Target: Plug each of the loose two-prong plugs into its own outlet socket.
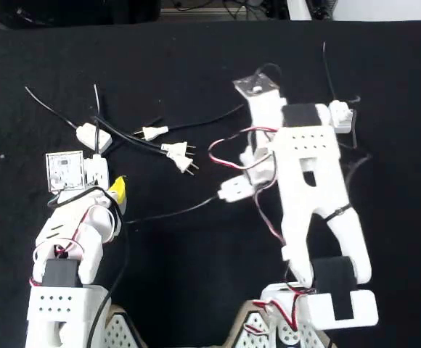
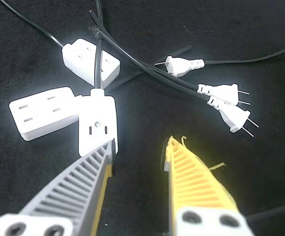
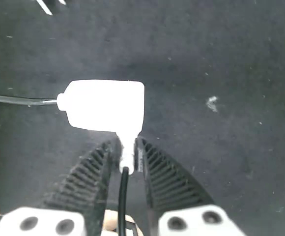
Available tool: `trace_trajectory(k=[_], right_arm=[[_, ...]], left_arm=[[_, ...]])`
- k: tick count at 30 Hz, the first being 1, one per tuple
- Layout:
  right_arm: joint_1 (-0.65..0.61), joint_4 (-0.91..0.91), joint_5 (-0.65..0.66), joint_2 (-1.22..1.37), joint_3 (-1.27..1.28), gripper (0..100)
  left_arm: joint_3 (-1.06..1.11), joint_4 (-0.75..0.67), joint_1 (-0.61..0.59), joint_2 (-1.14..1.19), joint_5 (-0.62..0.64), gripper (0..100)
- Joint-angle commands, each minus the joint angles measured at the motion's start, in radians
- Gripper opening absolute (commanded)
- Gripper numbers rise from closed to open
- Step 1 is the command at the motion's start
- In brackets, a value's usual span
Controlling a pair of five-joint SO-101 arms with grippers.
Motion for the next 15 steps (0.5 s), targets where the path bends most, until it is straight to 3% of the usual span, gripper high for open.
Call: trace_trajectory(k=[1,9,15], right_arm=[[0.072,-0.048,0.011,-0.061,0.044,1.0],[0.121,-0.123,0.017,-0.061,0.180,1.4],[0.066,-0.121,0.178,-0.061,0.185,19.0]], left_arm=[[-0.002,-0.006,0.002,-0.008,0.000,18],[-0.002,-0.006,0.002,-0.008,0.000,18],[-0.002,-0.006,0.001,-0.008,0.000,18]])
